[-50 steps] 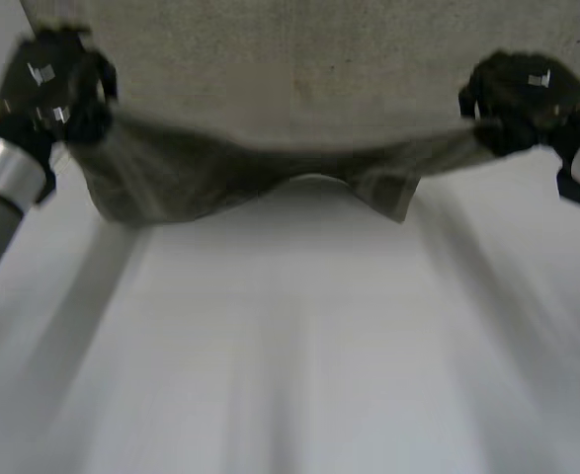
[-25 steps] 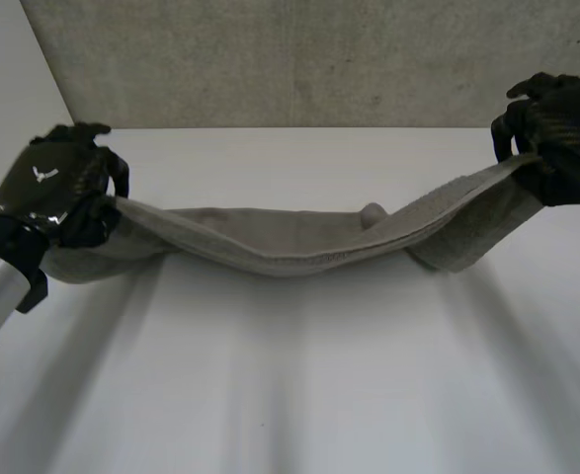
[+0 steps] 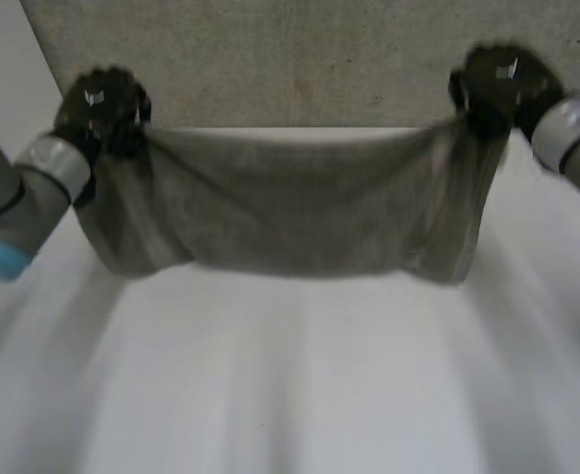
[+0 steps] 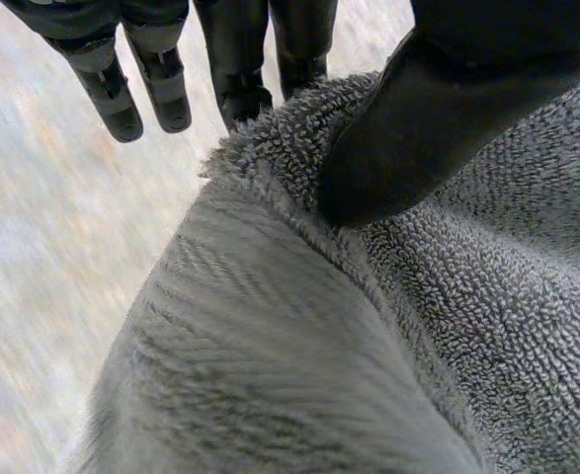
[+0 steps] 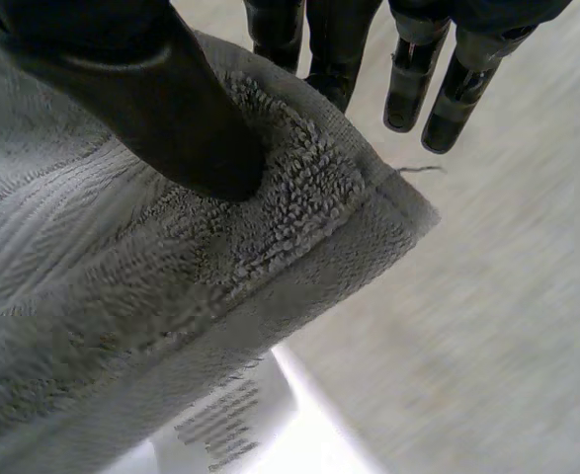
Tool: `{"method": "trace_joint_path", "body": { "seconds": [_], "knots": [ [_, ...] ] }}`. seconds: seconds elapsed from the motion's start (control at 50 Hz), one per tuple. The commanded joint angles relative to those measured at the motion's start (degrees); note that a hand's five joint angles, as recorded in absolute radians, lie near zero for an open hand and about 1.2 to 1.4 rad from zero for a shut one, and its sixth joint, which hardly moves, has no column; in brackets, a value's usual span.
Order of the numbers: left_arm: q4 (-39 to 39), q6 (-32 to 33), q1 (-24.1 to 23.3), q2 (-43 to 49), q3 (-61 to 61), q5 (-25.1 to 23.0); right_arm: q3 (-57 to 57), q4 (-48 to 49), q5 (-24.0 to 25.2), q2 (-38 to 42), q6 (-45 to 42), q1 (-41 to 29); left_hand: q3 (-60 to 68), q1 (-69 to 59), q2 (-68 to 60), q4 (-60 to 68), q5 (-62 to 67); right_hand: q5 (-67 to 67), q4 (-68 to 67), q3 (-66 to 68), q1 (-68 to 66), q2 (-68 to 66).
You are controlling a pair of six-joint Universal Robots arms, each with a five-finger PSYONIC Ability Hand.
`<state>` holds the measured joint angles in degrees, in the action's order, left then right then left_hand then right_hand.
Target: Fold the towel.
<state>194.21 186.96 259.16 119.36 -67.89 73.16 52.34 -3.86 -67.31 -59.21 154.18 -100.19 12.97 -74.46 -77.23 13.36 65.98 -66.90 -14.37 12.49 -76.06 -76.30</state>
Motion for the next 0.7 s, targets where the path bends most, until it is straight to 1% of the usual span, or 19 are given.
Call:
{"method": "trace_joint_path", "body": {
  "seconds": [0.02, 0.04, 0.06, 0.08, 0.1, 0.18, 0.26, 0.34, 0.36, 0.38, 0.4, 0.42, 0.44, 0.5, 0.54, 0.56, 0.6, 0.68, 0.7],
  "knots": [
    [5.44, -1.32, -3.48, -6.65, 10.67, 2.85, -10.33, 8.43, -3.88, -5.13, 11.93, -0.27, -2.97, -5.54, -2.77, -3.36, 4.02, -3.1, 4.37, -2.49, -3.94, -3.7],
    [10.09, -3.42, -2.18, -8.95, 10.67, 3.12, -9.8, 10.35, -3.27, -6.08, 15.76, -0.1, -2.97, -5.54, -2.77, -3.36, 4.02, -3.1, 4.37, -2.49, -3.94, -3.7],
    [10.14, -3.44, -2.17, -8.97, 10.67, 3.12, -9.8, 10.37, -3.26, -6.09, 15.8, -0.1, -2.97, -5.54, -2.77, -3.36, 4.02, -3.1, 4.37, -2.49, -3.94, -3.7],
    [11.27, -4.92, -0.16, -7.75, 9.89, 2.69, -7.36, 11.32, -2.05, -5.66, 18.93, 0.17, -2.97, -5.54, -2.77, -3.36, 4.02, -3.1, 4.37, -2.49, -3.94, -3.7],
    [11.28, -4.93, -0.14, -7.74, 9.88, 2.69, -3.51, 10.81, -1.08, -5.48, 18.1, 1.13, -2.97, -5.54, -2.77, -3.36, 4.02, -3.1, 4.37, -2.49, -3.94, -3.7],
    [8.74, -4.94, 0.91, -7.12, 3.4, 1.11, 2.33, 10.72, 0.08, -6.44, 16.59, 2.8, -2.97, -5.54, -2.77, -3.36, 4.02, -3.1, 4.37, -2.49, -3.94, -3.7],
    [8.82, -4.41, 0.91, -9.76, -3.39, -0.74, 11.09, 11.25, 1.65, -11.17, 15.89, 3.68, -2.97, -5.54, -2.77, -3.36, 4.02, -3.1, 4.37, -2.49, -3.94, -3.7],
    [9.08, -3.0, 1.17, -15.45, -13.81, -3.98, 17.18, 11.25, 4.03, -14.09, 15.45, 4.12, -2.97, -5.54, -2.77, -3.36, 4.02, -3.1, 4.37, -2.49, -3.94, -3.7],
    [9.52, -2.83, 1.44, -17.3, -17.77, -5.13, 20.14, 11.33, 5.42, -14.96, 15.28, 4.82, -2.97, -5.54, -2.77, -3.36, 4.02, -3.1, 4.37, -2.49, -3.94, -3.7],
    [9.52, -2.83, 1.44, -17.32, -17.81, -5.14, 23.39, 11.42, 6.83, -15.93, 15.01, 5.96, -2.97, -5.54, -2.77, -3.36, 4.02, -3.1, 4.37, -2.49, -3.94, -3.7],
    [10.48, -2.65, 1.61, -18.89, -21.9, -6.44, 23.42, 11.42, 6.84, -15.94, 15.01, 5.97, -2.97, -5.54, -2.77, -3.36, 4.02, -3.1, 4.37, -2.49, -3.94, -3.7],
    [10.49, -2.65, 1.61, -18.9, -21.94, -6.46, 26.73, 11.42, 8.32, -17.16, 14.84, 7.19, -2.97, -5.54, -2.77, -3.36, 4.02, -3.1, 4.37, -2.49, -3.94, -3.7],
    [11.8, -2.56, 1.61, -20.29, -25.85, -7.67, 29.98, 11.51, 9.9, -18.91, 14.49, 8.07, -2.97, -5.54, -2.77, -3.36, 4.02, -3.1, 4.37, -2.49, -3.94, -3.7],
    [14.26, -2.56, 2.14, -23.37, -33.24, -9.79, 33.27, 11.77, 11.85, -20.51, 13.6, 8.61, -2.97, -5.54, -2.77, -3.36, 4.02, -3.1, 4.37, -2.49, -3.94, -3.7],
    [14.53, -2.56, 2.84, -25.14, -36.44, -10.67, 39.74, 12.3, 16.05, -23.57, 11.51, 9.92, -2.97, -5.54, -2.77, -3.36, 4.02, -3.1, 4.37, -2.49, -3.94, -3.7],
    [14.45, -2.65, 3.54, -27.32, -39.31, -11.28, 39.77, 12.3, 16.07, -23.58, 11.5, 9.92, -2.97, -5.54, -2.77, -3.36, 4.02, -3.1, 4.37, -2.49, -3.94, -3.7],
    [14.45, -2.74, 4.07, -29.95, -42.04, -11.9, 44.41, 11.78, 18.09, -28.91, 9.57, 11.59, -2.97, -5.54, -2.77, -3.36, 4.02, -3.1, 4.37, -2.49, -3.94, -3.7],
    [13.48, -3.17, 5.13, -38.48, -48.99, -13.31, 48.03, 11.33, 19.06, -34.13, 9.56, 14.32, -2.97, -5.54, -2.77, -3.36, 4.02, -3.1, 4.37, -2.49, -3.94, -3.7],
    [13.48, -3.18, 5.13, -38.5, -49.01, -13.31, 49.77, 11.07, 19.5, -36.13, 9.56, 15.97, -2.97, -5.54, -2.77, -3.36, 4.02, -3.1, 4.37, -2.49, -3.94, -3.7]
  ]
}}
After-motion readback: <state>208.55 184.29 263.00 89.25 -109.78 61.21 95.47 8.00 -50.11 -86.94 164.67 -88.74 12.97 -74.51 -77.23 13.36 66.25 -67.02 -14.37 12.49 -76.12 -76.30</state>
